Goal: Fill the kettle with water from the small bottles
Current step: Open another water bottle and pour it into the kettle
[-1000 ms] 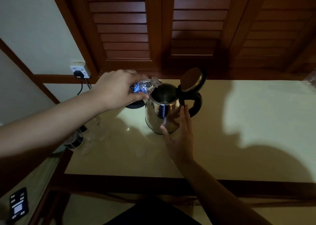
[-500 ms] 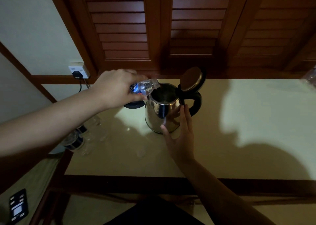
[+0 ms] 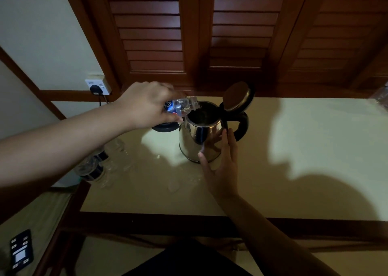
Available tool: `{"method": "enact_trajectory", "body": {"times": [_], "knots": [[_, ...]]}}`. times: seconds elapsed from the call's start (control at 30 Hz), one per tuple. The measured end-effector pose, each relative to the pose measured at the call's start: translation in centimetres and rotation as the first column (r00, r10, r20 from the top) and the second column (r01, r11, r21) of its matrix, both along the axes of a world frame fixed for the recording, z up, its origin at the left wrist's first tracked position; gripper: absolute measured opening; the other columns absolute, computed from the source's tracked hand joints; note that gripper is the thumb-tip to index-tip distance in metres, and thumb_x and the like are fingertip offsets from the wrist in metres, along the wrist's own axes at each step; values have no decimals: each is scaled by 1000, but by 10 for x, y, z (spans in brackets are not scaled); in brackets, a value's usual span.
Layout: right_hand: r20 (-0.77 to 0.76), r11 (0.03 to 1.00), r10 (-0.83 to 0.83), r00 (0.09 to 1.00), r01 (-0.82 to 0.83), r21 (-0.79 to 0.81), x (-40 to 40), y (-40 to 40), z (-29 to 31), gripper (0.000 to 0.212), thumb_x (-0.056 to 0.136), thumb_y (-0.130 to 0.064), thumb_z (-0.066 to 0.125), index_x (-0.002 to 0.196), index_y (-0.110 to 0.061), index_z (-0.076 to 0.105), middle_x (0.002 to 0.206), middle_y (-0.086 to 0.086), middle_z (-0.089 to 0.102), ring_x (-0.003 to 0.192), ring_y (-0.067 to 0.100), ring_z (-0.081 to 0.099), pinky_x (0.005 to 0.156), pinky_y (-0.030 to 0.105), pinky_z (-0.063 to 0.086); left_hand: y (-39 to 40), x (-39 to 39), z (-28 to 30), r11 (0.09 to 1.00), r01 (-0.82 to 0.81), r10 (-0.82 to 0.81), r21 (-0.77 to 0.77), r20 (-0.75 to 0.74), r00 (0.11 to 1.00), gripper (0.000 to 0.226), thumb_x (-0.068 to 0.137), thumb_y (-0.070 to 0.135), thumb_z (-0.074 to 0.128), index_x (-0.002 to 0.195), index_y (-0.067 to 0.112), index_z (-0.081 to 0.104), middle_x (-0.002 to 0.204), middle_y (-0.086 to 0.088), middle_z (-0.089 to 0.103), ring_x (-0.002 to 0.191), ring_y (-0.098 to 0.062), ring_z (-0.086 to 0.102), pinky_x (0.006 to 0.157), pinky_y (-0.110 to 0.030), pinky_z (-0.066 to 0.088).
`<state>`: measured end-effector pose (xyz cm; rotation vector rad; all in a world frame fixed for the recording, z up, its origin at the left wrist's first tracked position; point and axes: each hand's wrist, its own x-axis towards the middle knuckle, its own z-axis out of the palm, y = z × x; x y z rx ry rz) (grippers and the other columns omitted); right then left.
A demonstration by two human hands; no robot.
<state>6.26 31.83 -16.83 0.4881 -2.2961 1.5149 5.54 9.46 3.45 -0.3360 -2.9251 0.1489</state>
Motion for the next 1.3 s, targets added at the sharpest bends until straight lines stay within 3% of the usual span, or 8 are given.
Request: {"method": "enact_trajectory", "body": {"times": [0.13,0.3,0.43,0.53,0.67,0.93,1.13,1.3], "knots": [[16,999,30,999,-31,9,0,-1,-2,91,97,-22,78,169,-14,24,177,5,18,163,14,20,127,22,25,1,1,2,1000,15,-15,-6,2,1000,59,81,71,59,111,22,67,98,7,58,91,-28,64,66,-37,51],[40,998,41,998,-43,35,1,-2,-2,92,99,-25,75,170,-17,18,179,5,14,164,17,18,128,22,21,3,2,7,1000,17,-17,-17,17,1000,56,83,65,64,121,24,66,101,8,57,95,-28,64,66,-33,39],[37,998,53,998,-54,34,1,-1,-1,91,100,-25,74,170,-15,17,179,6,14,165,18,18,129,26,24,2,0,9,999,4,-3,-44,27,1000,64,78,72,54,120,24,66,104,8,61,95,-28,65,66,-33,44],[60,997,68,996,-70,25,3,0,0,90,102,-26,72,171,-17,15,179,3,12,165,16,17,128,20,23,3,0,9,999,14,-12,-43,38,999,60,81,69,60,122,24,66,107,8,61,95,-28,65,69,-36,50],[54,997,64,996,-66,28,3,0,1,89,102,-26,71,171,-19,14,179,3,12,165,15,17,129,25,25,5,0,10,998,27,-25,-59,40,999,59,82,68,60,126,28,64,114,9,63,99,-27,66,71,-37,52],[50,998,61,997,-62,12,3,0,1,89,102,-26,72,170,-24,14,178,3,15,164,15,19,127,23,27,7,-1,13,995,8,-2,-98,62,998,64,77,73,49,122,29,65,112,9,63,96,-25,66,71,-39,55],[49,998,63,997,-63,7,2,1,2,88,102,-26,72,170,-22,16,178,3,15,164,13,18,129,26,27,8,-3,15,998,8,-5,-70,53,999,52,83,68,62,123,34,64,108,10,62,96,-24,65,68,-35,50],[67,998,55,996,-56,20,2,0,2,89,101,-28,72,170,-20,17,179,2,14,164,12,17,127,17,22,8,-1,19,999,14,-12,-43,37,999,52,84,63,67,131,44,58,110,10,63,99,-27,66,72,-37,52]]}}
